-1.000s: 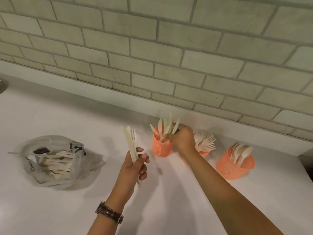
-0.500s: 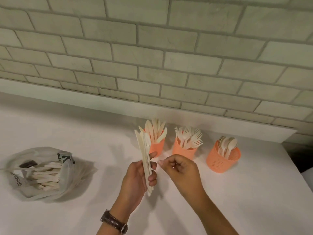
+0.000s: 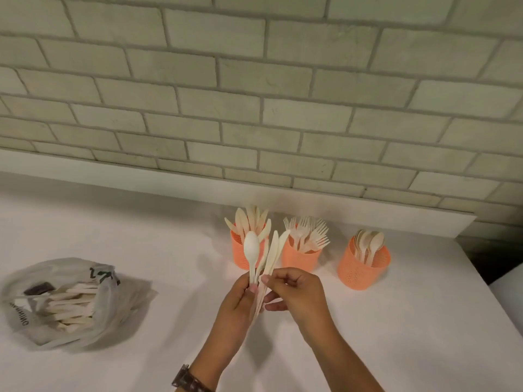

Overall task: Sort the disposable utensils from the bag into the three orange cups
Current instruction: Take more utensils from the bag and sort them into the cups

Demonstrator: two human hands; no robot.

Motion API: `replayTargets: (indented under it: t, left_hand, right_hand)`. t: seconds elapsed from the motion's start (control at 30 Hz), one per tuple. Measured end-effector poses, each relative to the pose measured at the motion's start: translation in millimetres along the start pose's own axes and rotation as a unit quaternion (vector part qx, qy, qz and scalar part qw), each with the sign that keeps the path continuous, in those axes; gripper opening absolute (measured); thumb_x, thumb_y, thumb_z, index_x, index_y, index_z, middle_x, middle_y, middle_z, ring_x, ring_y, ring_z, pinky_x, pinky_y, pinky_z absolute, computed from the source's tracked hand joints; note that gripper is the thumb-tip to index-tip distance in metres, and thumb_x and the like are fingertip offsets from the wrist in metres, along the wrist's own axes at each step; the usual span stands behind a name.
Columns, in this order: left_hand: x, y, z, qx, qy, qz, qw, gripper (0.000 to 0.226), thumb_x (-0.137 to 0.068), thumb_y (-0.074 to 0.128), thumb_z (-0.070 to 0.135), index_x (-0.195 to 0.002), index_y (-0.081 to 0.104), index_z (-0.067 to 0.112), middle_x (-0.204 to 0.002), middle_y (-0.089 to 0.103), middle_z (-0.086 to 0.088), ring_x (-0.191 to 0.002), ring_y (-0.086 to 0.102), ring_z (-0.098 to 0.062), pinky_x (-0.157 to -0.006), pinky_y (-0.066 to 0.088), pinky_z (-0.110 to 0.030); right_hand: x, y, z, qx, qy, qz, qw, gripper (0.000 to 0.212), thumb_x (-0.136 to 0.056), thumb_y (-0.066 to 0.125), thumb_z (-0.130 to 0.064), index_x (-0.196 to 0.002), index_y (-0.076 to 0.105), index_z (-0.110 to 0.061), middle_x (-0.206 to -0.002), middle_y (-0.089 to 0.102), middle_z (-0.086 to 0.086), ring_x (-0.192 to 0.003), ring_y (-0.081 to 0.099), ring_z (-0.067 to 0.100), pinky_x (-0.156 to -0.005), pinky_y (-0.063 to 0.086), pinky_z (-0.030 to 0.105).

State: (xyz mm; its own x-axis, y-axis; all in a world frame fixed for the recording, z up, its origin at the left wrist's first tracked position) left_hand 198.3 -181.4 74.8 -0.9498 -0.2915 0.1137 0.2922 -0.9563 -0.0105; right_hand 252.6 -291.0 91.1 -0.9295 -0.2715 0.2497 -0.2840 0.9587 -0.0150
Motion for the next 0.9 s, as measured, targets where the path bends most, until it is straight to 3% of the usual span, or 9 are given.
replayTargets:
  t: [0.1, 0.17, 0.3, 0.37, 0.47, 0.6, 0.67, 0.77, 0.9]
  left_hand:
    - [-1.3, -12.5, -6.1, 0.018, -0.022, 0.033, 0.999, 0.028, -0.098, 0.037, 0.014, -0.107, 0.063, 0.022, -0.097, 0.07, 0.003, -0.086, 0.066, -0.011, -0.066, 0.048, -0.01]
    - [-2.3, -25.2, -12.3, 0.045, -0.037, 0.076, 0.995, 0.026, -0.098, 0.038, 0.012, -0.095, 0.064, 0.014, -0.085, 0.069, 0.002, -0.081, 0.064, -0.016, -0.067, 0.048, -0.012]
    - [-3.0, -57.8, -27.7, 0.107, -0.07, 0.157, 0.979, 0.028, -0.095, 0.043, 0.006, -0.081, 0.067, 0.008, -0.077, 0.067, -0.001, -0.083, 0.061, -0.024, -0.089, 0.049, -0.036]
    - [-1.3, -66.2, -28.9, 0.122, -0.071, 0.172, 0.975, 0.027, -0.094, 0.046, 0.005, -0.083, 0.07, 0.01, -0.073, 0.069, 0.002, -0.081, 0.063, -0.024, -0.088, 0.05, -0.037]
    - [1.3, -68.2, -27.6, 0.144, -0.075, 0.179, 0.97, 0.026, -0.093, 0.048, 0.005, -0.083, 0.071, 0.011, -0.071, 0.072, 0.002, -0.078, 0.066, -0.022, -0.081, 0.052, -0.031]
    - [2.6, -65.0, -28.1, 0.148, -0.086, 0.169, 0.971, 0.028, -0.092, 0.05, 0.005, -0.079, 0.073, 0.015, -0.073, 0.073, -0.001, -0.07, 0.069, -0.012, -0.08, 0.053, -0.033]
    - [2.8, -63.9, -26.0, 0.147, -0.081, 0.164, 0.972, 0.03, -0.092, 0.051, 0.005, -0.077, 0.074, 0.017, -0.073, 0.074, -0.001, -0.068, 0.069, -0.009, -0.079, 0.053, -0.035]
    - [1.4, -62.4, -24.2, 0.144, -0.082, 0.165, 0.972, 0.031, -0.092, 0.052, 0.005, -0.075, 0.074, 0.018, -0.073, 0.074, 0.0, -0.07, 0.069, -0.013, -0.078, 0.054, -0.034]
    - [-3.7, -45.5, -22.6, 0.121, -0.084, 0.136, 0.98, 0.031, -0.091, 0.054, 0.007, -0.072, 0.076, 0.018, -0.073, 0.074, -0.002, -0.073, 0.068, -0.016, -0.08, 0.055, -0.036]
  right_hand:
    - [-5.7, 5.2, 1.2, -0.019, 0.018, -0.015, 1.0, 0.004, -0.081, 0.068, -0.002, -0.082, 0.071, -0.002, -0.071, 0.071, 0.012, -0.052, 0.064, 0.018, -0.052, 0.058, 0.031]
    - [-12.7, 5.7, -6.4, -0.013, 0.006, -0.008, 1.0, 0.004, -0.081, 0.067, -0.002, -0.083, 0.07, -0.002, -0.069, 0.07, 0.008, -0.051, 0.064, 0.016, -0.052, 0.058, 0.028]
    - [-47.3, 1.2, -40.2, 0.031, -0.09, 0.056, 0.994, 0.007, -0.079, 0.07, -0.002, -0.078, 0.068, -0.009, -0.066, 0.067, 0.003, -0.051, 0.065, 0.008, -0.053, 0.054, 0.023]
    - [-66.2, 3.4, -56.5, 0.056, -0.145, 0.093, 0.984, 0.011, -0.078, 0.071, -0.005, -0.075, 0.069, -0.016, -0.07, 0.069, 0.005, -0.062, 0.068, 0.016, -0.06, 0.054, 0.028]
    - [-93.1, 13.6, -62.5, 0.079, -0.187, 0.117, 0.972, 0.004, -0.078, 0.071, -0.008, -0.08, 0.071, -0.01, -0.078, 0.072, 0.011, -0.074, 0.069, 0.03, -0.072, 0.057, 0.038]
    - [-114.2, 33.2, -46.7, 0.216, -0.165, 0.1, 0.957, 0.018, -0.076, 0.072, -0.011, -0.092, 0.073, -0.004, -0.088, 0.074, 0.012, -0.076, 0.069, 0.03, -0.075, 0.055, 0.037]
    - [-109.3, 30.7, -41.9, 0.226, -0.151, 0.106, 0.957, 0.021, -0.077, 0.072, -0.011, -0.096, 0.073, -0.003, -0.086, 0.073, 0.011, -0.072, 0.069, 0.029, -0.072, 0.055, 0.032]
    - [-78.9, 18.7, -44.7, 0.139, -0.169, 0.112, 0.969, 0.012, -0.083, 0.065, -0.008, -0.093, 0.072, -0.007, -0.064, 0.068, 0.0, -0.049, 0.064, 0.018, -0.058, 0.058, 0.036]
    - [-32.2, 13.8, -16.7, 0.089, -0.123, 0.007, 0.988, 0.014, -0.082, 0.068, -0.008, -0.075, 0.069, -0.021, -0.07, 0.068, 0.002, -0.037, 0.055, 0.011, -0.043, 0.05, 0.026]
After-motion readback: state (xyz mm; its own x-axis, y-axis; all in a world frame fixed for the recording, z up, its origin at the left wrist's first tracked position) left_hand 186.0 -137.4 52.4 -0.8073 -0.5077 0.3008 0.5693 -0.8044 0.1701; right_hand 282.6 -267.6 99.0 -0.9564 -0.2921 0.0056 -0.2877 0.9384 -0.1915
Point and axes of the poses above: each hand's wrist, its own x-axis away from the middle knuckle, its own y-axis out of the palm, z = x × y, the point moved 8 cm from there along -x, towards the middle knuckle
